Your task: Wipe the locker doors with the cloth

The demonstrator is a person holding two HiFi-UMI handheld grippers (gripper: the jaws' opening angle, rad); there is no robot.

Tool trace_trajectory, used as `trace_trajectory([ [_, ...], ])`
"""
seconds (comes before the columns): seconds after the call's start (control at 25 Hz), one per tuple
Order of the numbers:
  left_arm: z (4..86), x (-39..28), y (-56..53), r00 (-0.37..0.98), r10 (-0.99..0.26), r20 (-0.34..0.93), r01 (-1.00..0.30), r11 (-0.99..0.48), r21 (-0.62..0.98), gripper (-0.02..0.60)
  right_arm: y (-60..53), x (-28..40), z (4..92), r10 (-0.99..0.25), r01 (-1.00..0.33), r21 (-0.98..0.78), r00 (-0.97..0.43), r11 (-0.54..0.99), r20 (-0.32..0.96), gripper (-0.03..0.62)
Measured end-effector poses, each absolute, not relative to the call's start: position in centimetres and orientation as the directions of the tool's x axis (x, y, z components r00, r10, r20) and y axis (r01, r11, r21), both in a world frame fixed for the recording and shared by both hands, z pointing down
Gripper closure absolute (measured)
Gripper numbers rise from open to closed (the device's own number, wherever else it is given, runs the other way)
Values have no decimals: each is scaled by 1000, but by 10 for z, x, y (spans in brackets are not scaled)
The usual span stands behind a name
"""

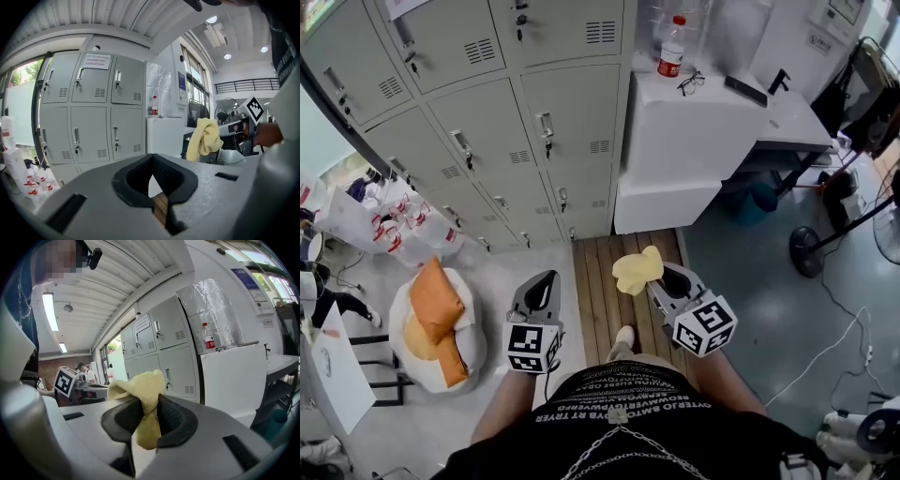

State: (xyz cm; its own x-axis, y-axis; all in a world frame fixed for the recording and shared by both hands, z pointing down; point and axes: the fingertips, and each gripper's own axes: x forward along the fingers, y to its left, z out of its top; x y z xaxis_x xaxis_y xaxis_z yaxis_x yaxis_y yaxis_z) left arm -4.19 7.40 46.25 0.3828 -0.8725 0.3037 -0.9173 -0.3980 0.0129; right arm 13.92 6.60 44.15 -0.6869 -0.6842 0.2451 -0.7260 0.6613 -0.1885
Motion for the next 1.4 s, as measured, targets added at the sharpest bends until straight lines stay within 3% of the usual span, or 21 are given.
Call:
trace_trajectory([
  [1.0,450,18,-30,293,-910,295,-947,-318,-41,577,-52,194,452,-606,-644,-240,-765,727,218,520],
  [1.4,462,-2,-15,233,-921,314,-968,-250,-17,575,-54,187,459,-583,-630,-221,-774,744,246,520],
])
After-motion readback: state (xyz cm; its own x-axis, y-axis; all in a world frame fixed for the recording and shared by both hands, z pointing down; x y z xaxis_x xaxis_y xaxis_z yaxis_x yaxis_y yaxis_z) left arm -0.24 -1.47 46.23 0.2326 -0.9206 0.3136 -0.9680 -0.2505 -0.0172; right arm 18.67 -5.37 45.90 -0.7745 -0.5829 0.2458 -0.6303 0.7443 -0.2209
